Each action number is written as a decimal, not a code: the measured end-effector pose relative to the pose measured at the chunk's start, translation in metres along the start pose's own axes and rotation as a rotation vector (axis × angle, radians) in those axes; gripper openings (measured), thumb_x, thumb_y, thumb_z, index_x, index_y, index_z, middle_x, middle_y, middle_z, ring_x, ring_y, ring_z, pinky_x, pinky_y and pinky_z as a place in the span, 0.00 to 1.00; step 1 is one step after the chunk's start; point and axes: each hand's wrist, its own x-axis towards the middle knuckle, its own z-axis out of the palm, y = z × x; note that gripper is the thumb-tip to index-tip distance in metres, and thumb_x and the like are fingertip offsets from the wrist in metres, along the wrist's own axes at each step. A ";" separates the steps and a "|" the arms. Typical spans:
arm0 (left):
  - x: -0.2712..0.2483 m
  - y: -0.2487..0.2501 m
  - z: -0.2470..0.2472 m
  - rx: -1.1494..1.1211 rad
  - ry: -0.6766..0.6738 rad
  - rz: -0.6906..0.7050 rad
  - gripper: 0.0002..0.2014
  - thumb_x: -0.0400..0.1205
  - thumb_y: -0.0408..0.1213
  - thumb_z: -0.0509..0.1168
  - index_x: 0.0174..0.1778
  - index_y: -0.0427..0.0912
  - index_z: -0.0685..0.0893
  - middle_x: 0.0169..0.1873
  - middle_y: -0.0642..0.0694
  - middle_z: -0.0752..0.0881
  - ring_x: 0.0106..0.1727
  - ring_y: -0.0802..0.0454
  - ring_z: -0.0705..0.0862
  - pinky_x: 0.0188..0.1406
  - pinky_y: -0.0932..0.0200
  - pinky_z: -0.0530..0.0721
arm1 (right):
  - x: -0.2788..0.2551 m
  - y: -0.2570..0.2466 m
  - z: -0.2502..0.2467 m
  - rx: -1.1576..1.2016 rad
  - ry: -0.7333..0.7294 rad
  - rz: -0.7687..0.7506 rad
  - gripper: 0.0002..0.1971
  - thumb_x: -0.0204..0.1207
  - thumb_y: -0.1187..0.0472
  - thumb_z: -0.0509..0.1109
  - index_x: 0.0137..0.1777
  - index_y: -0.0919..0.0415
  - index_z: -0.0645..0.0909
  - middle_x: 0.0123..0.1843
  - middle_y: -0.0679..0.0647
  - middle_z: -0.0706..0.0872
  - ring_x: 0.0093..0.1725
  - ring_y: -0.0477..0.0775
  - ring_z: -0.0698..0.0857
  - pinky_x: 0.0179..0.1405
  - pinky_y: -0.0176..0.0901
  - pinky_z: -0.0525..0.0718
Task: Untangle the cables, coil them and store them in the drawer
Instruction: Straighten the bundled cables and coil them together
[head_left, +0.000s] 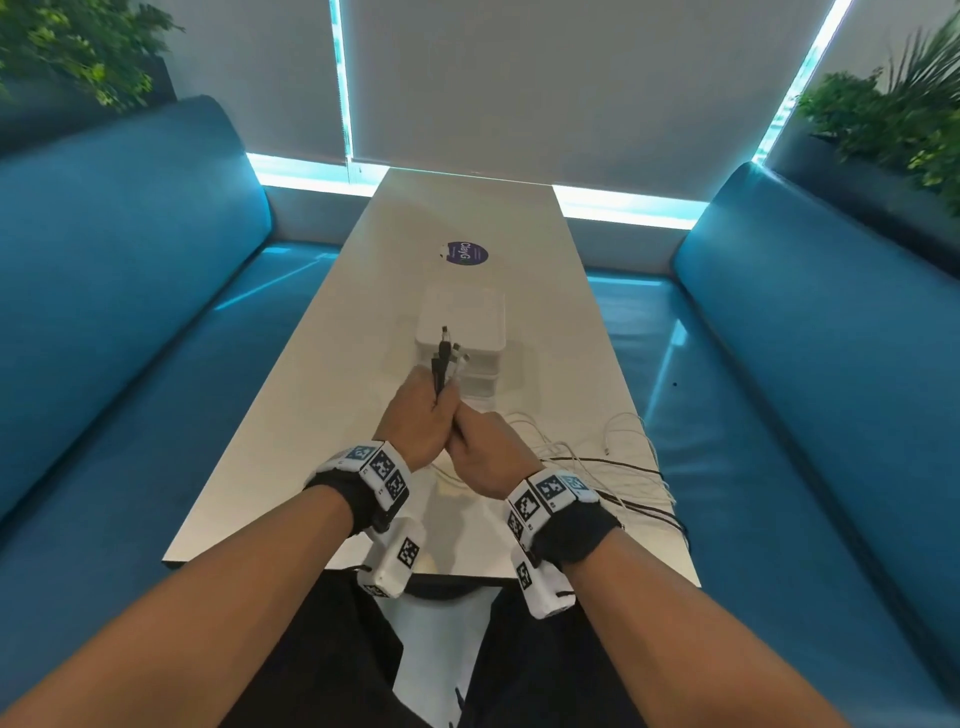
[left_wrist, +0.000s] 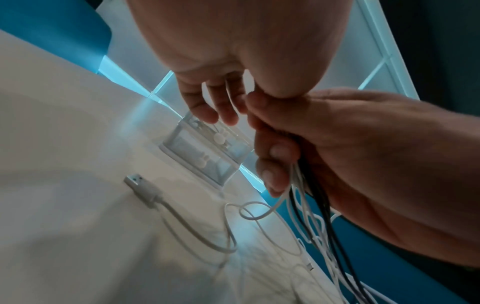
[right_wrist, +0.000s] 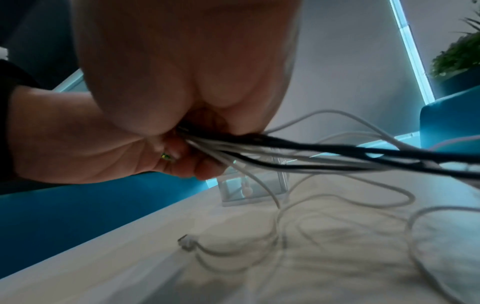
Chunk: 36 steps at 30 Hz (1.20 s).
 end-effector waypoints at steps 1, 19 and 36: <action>0.002 -0.002 -0.002 0.006 0.018 0.013 0.23 0.86 0.61 0.53 0.54 0.44 0.80 0.45 0.48 0.83 0.45 0.51 0.84 0.45 0.51 0.82 | 0.002 -0.001 -0.001 0.004 -0.006 -0.012 0.11 0.84 0.58 0.60 0.62 0.61 0.75 0.46 0.62 0.88 0.36 0.59 0.80 0.36 0.45 0.73; 0.021 -0.021 -0.058 -0.651 0.254 -0.476 0.14 0.90 0.43 0.55 0.38 0.43 0.70 0.23 0.47 0.65 0.15 0.53 0.66 0.28 0.51 0.83 | -0.026 0.076 -0.011 -0.286 -0.164 0.327 0.07 0.74 0.49 0.69 0.49 0.46 0.77 0.48 0.52 0.85 0.46 0.59 0.85 0.51 0.54 0.86; 0.007 -0.070 -0.099 0.285 0.191 -0.352 0.21 0.91 0.42 0.52 0.55 0.26 0.82 0.51 0.25 0.85 0.56 0.26 0.82 0.56 0.41 0.78 | -0.054 0.114 -0.055 -0.524 -0.195 0.460 0.31 0.66 0.29 0.74 0.61 0.49 0.73 0.57 0.48 0.83 0.51 0.53 0.81 0.50 0.47 0.72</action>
